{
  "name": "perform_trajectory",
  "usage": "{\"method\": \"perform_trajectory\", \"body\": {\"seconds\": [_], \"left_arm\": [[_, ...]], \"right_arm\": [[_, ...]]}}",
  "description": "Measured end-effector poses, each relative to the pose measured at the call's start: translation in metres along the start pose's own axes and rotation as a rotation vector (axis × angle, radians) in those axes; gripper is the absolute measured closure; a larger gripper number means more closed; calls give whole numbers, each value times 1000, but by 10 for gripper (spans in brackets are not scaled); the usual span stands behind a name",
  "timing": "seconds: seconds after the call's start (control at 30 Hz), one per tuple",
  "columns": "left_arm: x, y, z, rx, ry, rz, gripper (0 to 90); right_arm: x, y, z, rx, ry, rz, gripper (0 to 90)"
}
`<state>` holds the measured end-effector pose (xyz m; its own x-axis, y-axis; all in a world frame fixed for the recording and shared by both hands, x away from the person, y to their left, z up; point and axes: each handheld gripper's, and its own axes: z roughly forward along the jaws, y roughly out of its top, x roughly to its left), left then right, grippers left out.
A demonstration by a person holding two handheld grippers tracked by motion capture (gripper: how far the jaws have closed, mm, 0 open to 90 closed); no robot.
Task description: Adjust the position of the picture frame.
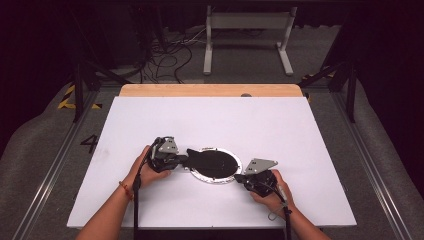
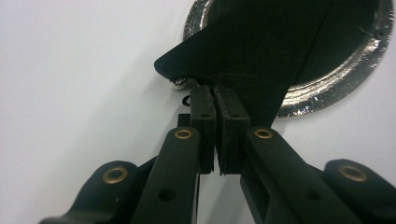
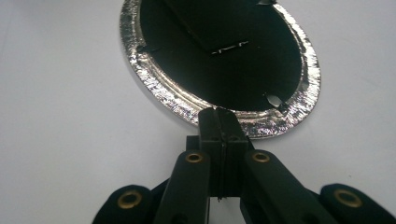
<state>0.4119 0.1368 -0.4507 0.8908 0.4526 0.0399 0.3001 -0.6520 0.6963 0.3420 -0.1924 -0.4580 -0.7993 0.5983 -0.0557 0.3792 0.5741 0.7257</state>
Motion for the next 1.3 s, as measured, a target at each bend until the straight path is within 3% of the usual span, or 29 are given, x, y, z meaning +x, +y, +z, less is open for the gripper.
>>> {"method": "perform_trajectory", "body": {"seconds": [0.17,0.4,0.5,0.87,1.3], "left_arm": [[-12,-4,-4,11,-5,39,889],[-21,-9,-9,1,-11,28,897],[-27,-10,-10,6,-10,41,897],[-41,-14,-12,7,-29,50,898],[-47,-15,-14,-9,-79,61,898]], "right_arm": [[-2,0,1,-5,-21,18,900],[-12,3,4,-10,-58,49,900],[-15,2,4,-9,-59,67,900],[3,4,2,10,20,36,900],[-9,3,6,-14,-49,52,900]]}}
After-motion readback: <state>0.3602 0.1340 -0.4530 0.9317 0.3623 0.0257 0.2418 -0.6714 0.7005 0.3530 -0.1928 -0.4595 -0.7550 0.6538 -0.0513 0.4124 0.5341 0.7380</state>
